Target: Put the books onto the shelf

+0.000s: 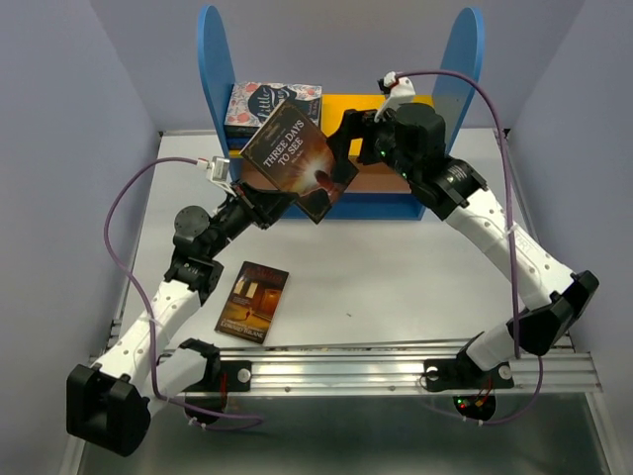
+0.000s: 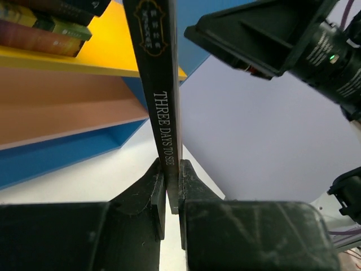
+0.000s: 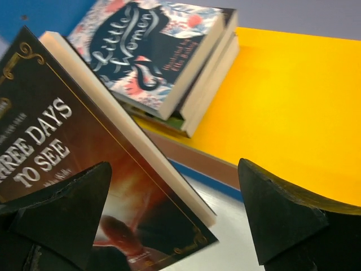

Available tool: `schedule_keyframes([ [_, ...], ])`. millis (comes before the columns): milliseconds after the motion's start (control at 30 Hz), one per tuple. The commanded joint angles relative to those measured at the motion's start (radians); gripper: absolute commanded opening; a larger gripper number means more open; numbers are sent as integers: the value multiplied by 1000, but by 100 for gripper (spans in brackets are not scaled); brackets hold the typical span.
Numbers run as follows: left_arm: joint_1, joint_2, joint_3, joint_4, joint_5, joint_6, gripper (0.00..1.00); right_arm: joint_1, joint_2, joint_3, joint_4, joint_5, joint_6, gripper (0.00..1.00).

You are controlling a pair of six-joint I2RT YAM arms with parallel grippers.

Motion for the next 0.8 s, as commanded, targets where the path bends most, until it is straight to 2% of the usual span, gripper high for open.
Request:
schedule_keyframes([
  [0, -7, -2, 123, 113, -11, 4, 0, -2, -107, -75, 127, 206, -4, 100],
  [133, -5, 15, 207, 114, -27, 5, 0, -2, -193, -163, 185, 322, 22, 100],
  [333, -9, 113, 373, 51, -148, -60, 0, -2, -276, -307, 196, 505, 81, 100],
  [500, -36, 217, 482, -15, -367, -173, 0, -2, -335, -368, 198, 527, 95, 100],
  [600, -96, 251, 556, -116, -603, -192, 0, -2, -345, -368, 198, 508, 85, 100],
  [767, -140, 314, 629, -171, -802, -299, 0, -2, -358, -368, 198, 470, 92, 100],
])
